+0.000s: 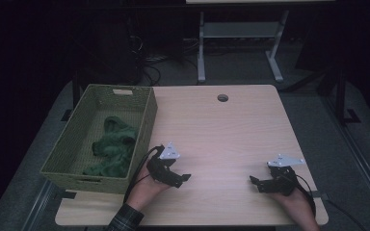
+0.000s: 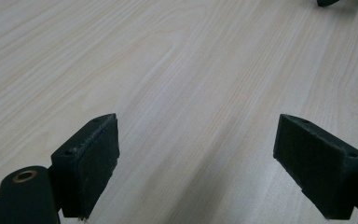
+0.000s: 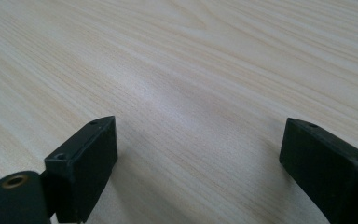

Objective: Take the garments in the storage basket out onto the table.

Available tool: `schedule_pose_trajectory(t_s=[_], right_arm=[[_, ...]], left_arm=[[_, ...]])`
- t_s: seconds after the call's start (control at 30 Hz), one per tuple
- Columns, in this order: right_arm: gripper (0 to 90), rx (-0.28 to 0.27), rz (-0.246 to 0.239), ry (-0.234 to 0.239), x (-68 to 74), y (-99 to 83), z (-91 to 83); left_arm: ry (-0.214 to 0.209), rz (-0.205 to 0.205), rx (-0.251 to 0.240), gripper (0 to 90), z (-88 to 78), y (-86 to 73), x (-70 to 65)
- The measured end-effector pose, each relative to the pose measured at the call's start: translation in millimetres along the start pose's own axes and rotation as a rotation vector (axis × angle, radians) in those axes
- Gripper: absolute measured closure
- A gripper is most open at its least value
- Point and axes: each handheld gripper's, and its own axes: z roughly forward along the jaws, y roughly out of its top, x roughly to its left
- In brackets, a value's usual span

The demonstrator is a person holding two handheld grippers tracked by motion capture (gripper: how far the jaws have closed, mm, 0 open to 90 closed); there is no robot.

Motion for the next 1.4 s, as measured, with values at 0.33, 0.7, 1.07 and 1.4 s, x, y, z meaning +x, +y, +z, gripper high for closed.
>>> schedule_pose_trajectory(t_s=[0.33, 0.7, 1.07, 1.4], right_arm=[[10.8, 0.000, 0.000, 0.000, 0.1, 0.0, 0.0], [10.8, 0.001, 0.000, 0.000, 0.0, 0.0, -0.1], [10.8, 0.001, 0.000, 0.000, 0.0, 0.0, -0.1], [10.8, 0.001, 0.001, 0.000, 0.0, 0.1, -0.1]], left_arm=[[-0.008, 0.009, -0.017, 14.1, -13.6, 12.4, -1.2], [-0.034, -0.003, -0.010, 14.1, -24.4, 24.3, 2.4], [-0.041, -0.004, -0.013, 17.0, -38.9, 37.9, 8.2], [-0.032, -0.031, -0.026, 23.8, -58.0, 43.3, 24.3]])
